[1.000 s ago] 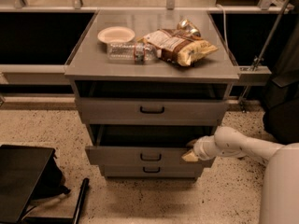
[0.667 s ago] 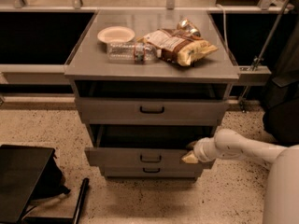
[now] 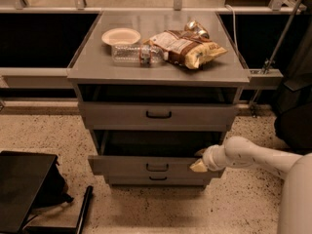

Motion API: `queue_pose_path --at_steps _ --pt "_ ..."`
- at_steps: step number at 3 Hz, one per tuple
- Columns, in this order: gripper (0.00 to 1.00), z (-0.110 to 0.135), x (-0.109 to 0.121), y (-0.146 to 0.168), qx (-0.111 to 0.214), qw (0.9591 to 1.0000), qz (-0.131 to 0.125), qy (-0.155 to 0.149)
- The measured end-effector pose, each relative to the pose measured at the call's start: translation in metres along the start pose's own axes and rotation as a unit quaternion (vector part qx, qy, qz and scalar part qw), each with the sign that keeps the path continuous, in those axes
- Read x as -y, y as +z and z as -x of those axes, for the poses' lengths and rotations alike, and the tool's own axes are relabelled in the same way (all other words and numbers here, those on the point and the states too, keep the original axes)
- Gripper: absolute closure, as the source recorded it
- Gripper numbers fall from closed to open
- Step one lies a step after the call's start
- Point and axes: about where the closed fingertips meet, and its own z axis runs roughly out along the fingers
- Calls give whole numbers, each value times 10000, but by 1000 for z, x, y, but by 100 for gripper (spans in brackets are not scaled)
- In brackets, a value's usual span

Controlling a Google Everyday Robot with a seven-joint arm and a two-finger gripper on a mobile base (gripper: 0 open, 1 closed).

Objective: Open middle drawer

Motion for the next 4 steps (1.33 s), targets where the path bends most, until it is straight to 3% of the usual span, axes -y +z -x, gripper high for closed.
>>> queue_pose_path --at_steps 1,2,4 --pt "100 3 1 -7 76 9999 -90 119" --pt "100 -6 -26 -22 136 9991 -209 331" --pt "100 -7 -31 -22 140 9995 -164 231"
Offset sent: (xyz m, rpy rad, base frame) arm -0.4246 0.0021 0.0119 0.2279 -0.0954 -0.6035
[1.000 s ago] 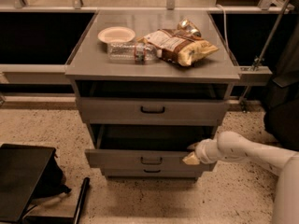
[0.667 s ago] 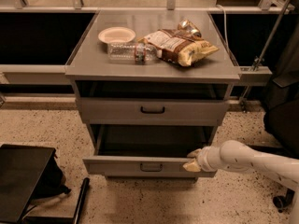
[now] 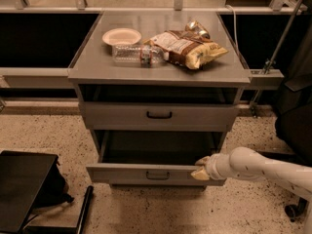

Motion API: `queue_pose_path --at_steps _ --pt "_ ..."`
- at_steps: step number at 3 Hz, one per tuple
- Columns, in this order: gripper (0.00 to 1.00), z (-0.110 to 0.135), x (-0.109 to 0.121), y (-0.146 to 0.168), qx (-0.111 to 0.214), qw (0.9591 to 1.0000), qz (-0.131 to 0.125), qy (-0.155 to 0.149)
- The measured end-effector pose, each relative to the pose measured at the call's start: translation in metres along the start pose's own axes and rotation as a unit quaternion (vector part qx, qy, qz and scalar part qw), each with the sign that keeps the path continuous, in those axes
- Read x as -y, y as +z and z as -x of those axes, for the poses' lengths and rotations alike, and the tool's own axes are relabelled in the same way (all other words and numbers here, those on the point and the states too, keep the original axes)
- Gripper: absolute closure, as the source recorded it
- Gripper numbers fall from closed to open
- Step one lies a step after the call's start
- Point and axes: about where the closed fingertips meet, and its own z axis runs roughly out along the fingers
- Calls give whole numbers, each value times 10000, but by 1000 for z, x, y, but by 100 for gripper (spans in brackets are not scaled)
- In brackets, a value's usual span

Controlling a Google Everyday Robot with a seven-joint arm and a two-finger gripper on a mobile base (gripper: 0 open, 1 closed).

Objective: Open middle drawer

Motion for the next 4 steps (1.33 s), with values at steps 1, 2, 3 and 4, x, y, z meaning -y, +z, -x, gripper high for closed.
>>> queue_pose_path --at_steps 1,2,3,4 --pt "100 0 -1 -6 29 9999 -60 -135" --pt "100 3 0 -15 76 9992 -192 -350" --pt "100 -4 -11 -19 111 9992 -205 -327" --pt "100 -3 -12 -21 114 9992 -206 -326"
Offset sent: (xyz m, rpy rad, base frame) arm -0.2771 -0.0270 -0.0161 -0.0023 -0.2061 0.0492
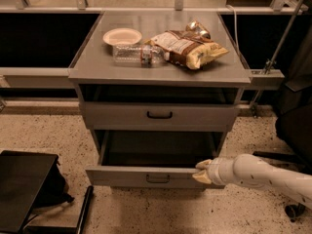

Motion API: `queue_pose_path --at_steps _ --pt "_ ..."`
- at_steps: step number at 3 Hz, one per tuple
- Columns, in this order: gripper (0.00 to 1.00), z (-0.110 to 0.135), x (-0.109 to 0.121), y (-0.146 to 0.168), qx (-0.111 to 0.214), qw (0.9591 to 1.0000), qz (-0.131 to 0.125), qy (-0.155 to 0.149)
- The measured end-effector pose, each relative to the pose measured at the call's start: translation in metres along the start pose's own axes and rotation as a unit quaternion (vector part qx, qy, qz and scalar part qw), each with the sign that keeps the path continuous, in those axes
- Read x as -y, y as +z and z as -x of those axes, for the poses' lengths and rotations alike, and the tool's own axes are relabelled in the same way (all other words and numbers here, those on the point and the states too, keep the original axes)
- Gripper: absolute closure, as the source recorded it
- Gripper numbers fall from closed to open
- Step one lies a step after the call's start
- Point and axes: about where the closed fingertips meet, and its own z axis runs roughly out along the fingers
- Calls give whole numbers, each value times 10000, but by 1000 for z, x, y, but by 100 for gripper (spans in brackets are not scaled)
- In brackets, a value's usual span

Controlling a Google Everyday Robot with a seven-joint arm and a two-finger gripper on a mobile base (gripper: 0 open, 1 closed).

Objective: Open middle drawer

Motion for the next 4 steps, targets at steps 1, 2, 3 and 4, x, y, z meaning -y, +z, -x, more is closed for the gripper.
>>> queue_pose_path --at_steps 1,2,3,4 --pt "100 -8 -17 -7 54 10000 -16 38" --pt "100 -7 -17 -9 54 10000 -16 38" --pt "100 -14 -31 -15 103 9999 -7 77" --pt "100 -12 -31 -18 103 9999 -7 77"
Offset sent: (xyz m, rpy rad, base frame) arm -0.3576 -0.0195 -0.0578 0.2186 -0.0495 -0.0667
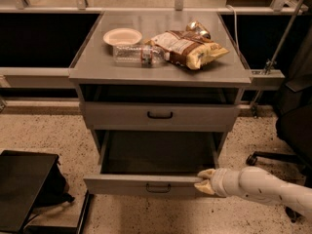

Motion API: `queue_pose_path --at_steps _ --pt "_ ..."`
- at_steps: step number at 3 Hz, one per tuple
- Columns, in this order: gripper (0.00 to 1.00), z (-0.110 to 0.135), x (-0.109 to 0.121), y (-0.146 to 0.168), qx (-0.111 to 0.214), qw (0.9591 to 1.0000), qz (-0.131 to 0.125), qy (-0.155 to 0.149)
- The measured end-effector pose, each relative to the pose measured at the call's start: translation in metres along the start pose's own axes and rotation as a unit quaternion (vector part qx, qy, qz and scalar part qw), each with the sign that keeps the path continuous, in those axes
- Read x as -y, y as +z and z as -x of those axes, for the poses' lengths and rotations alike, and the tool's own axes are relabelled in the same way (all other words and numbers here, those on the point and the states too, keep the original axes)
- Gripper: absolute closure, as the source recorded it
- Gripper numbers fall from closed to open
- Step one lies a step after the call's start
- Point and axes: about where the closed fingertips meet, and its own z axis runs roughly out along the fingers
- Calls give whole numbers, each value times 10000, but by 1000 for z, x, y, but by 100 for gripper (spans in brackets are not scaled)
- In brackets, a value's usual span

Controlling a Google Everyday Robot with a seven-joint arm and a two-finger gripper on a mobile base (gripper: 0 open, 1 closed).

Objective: Open middle drawer

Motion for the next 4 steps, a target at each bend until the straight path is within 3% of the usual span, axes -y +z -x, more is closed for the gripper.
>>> queue_pose_path --at_steps 3,4 --pt "100 -14 -28 -13 103 9999 36 88" --pt "100 -11 -27 -16 103 9999 36 88"
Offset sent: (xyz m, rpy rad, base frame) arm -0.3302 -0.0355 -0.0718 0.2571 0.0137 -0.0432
